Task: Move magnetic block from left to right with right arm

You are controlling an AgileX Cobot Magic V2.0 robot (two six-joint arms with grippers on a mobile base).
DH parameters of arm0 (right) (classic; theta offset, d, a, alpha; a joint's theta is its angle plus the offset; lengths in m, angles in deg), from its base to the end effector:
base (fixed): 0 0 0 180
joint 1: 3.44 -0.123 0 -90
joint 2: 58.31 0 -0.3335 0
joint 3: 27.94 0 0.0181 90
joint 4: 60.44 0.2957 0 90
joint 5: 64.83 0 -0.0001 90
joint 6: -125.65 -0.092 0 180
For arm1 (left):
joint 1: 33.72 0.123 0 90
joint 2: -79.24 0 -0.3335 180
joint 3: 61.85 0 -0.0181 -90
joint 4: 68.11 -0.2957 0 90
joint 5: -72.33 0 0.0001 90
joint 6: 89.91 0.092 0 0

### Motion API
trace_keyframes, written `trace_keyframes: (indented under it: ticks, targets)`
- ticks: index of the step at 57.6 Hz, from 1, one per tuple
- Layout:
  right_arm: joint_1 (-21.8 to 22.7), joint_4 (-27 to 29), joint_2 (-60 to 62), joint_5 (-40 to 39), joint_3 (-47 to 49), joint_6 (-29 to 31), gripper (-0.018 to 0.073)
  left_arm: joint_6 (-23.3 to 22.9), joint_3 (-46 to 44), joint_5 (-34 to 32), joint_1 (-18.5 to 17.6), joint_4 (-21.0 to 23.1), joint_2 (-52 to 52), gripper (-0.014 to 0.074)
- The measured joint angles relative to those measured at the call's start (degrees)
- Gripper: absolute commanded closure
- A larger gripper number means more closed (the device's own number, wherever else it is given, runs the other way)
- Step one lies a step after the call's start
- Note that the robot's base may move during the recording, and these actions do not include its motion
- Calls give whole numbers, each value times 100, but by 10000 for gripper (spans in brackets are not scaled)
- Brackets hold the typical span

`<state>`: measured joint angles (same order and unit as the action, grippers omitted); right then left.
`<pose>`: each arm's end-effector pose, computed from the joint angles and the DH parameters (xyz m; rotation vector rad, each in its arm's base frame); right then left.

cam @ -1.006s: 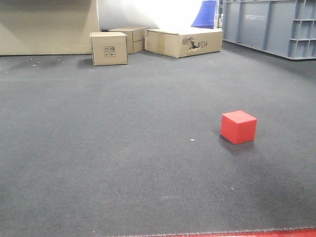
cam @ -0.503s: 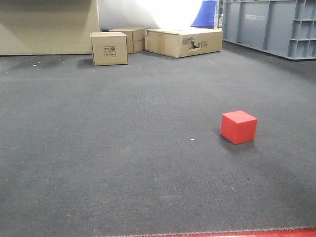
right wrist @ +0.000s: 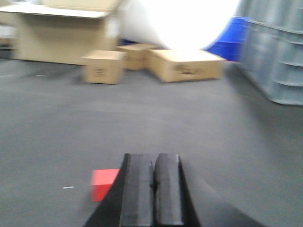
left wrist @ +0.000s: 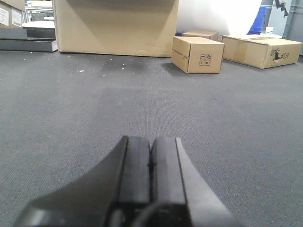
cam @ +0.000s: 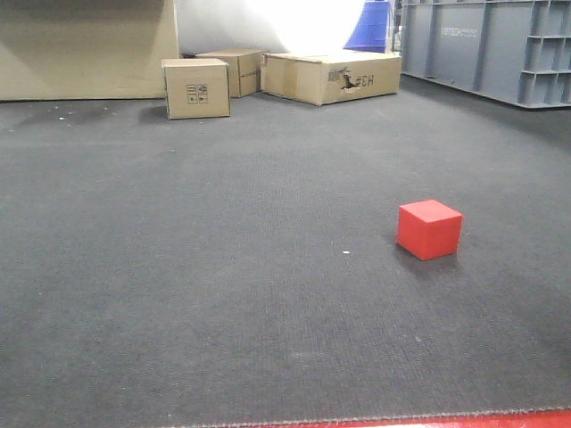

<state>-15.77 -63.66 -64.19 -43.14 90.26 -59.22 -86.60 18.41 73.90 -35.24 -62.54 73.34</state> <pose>0.0267 0.0039 0.2872 -0.1259 1.5569 0.1793 0.0540 -0.0017 0.1987 -0.0077 1.5313 -0.0546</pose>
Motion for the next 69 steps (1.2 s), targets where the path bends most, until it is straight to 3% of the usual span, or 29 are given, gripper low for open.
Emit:
trace_keyframes:
  ticks: [8, 17, 28, 69]
  targets:
    - [1000, 113, 0, -341, -556, 0, 490, 0, 0, 0, 0, 0, 0, 722]
    - [1558, 249, 0, -1141, -1456, 0, 490, 0, 0, 0, 0, 0, 0, 722]
    - [1597, 240, 0, -1771, -1817, 9, 490, 0, 0, 0, 0, 0, 0, 722]
    - [1607, 153, 0, -1857, -1825, 9, 490, 0, 0, 0, 0, 0, 0, 722]
